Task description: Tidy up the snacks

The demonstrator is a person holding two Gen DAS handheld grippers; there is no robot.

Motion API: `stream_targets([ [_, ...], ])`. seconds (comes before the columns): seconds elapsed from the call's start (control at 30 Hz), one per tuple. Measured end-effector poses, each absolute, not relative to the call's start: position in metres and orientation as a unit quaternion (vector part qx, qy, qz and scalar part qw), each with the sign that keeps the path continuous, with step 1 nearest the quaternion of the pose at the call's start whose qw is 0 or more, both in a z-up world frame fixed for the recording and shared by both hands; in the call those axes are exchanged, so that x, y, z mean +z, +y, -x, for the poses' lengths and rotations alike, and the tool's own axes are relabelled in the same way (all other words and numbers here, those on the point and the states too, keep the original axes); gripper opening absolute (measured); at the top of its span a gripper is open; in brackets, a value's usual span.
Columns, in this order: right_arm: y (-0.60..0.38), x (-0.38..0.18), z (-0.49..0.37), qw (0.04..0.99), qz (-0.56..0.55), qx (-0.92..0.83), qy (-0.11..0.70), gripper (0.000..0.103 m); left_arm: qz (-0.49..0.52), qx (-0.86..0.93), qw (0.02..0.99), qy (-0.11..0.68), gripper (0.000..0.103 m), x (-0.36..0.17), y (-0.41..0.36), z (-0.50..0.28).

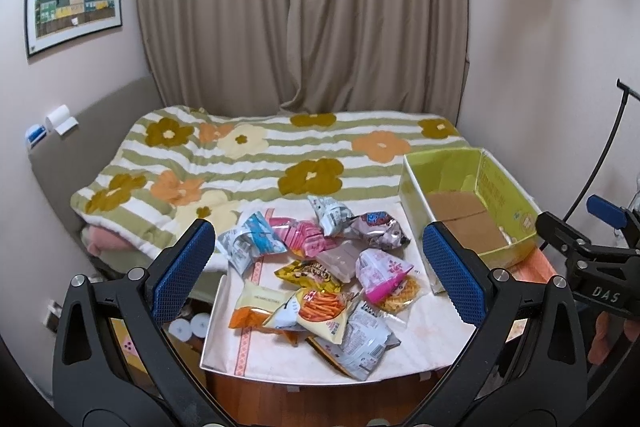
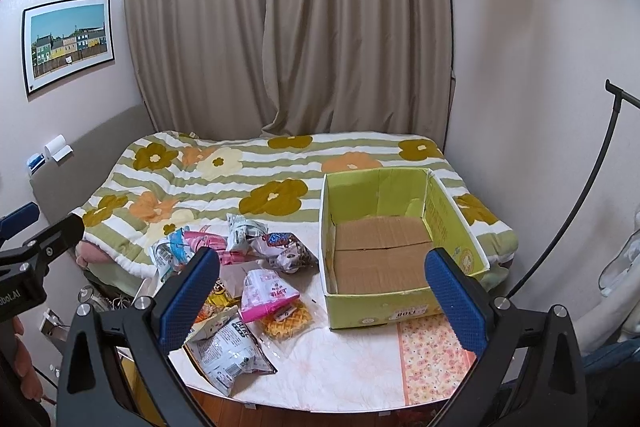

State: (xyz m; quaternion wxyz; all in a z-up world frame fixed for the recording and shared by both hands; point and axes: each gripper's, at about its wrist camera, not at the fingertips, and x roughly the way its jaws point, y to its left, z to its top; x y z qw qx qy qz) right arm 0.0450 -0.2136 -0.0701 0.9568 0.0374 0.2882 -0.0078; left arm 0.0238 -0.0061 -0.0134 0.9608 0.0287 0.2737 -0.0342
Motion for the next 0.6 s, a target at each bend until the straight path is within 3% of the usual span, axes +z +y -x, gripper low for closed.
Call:
stream_targets([
  [0.27, -0.22, -0.115, -0.069, 0.922, -0.036, 0.052, 0.383, 0.102, -0.042, -0.028, 0.937, 0.345, 0.103, -0.035, 0.002, -0.063],
  [0.6, -0.196, -0.226, -0.102, 0.838, -0.092, 0.129, 0.522, 0.102, -0.093, -0.088, 0.867, 0.482, 0.103, -0.133, -0.015, -0.119],
])
